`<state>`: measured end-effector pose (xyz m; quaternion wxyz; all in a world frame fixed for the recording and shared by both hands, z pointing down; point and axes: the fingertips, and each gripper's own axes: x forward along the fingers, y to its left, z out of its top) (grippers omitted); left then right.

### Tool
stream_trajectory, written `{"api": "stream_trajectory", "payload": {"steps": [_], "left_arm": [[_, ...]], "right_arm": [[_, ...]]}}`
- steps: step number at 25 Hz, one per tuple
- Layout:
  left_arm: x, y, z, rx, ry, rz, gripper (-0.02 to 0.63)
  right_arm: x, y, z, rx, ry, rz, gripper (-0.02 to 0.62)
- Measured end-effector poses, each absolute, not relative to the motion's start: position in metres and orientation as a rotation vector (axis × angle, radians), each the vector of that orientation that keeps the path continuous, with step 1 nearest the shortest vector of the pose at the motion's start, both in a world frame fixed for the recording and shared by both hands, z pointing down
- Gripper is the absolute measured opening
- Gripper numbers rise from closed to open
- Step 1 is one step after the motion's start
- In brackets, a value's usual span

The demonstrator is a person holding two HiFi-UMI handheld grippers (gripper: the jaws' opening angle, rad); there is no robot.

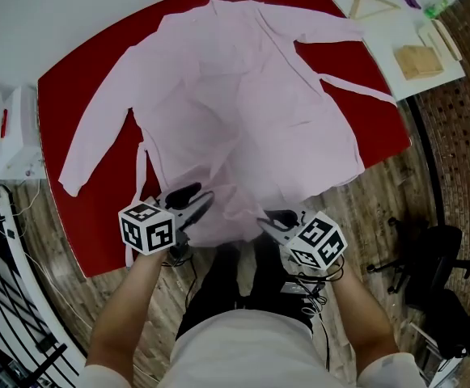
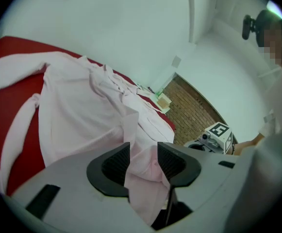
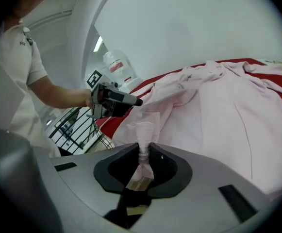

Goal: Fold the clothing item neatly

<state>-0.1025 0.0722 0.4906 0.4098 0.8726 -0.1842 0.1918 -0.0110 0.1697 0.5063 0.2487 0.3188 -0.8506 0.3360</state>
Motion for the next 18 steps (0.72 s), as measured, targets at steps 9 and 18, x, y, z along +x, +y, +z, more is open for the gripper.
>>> {"api": "stream_trajectory", "payload": {"steps": [9, 18], "left_arm": [[-0.128, -0.007, 0.487, 2.376, -0.582, 0.673, 0.178], [-0.125, -0.068, 0.526, 2.484, -0.657, 1.079, 0.167]], "right_arm": [[0.072, 0.244, 0.535, 1.425, -2.036, 1.335, 0.057], [0.106, 0.316, 0.587, 1.716, -1.72, 1.659, 0.054]]}}
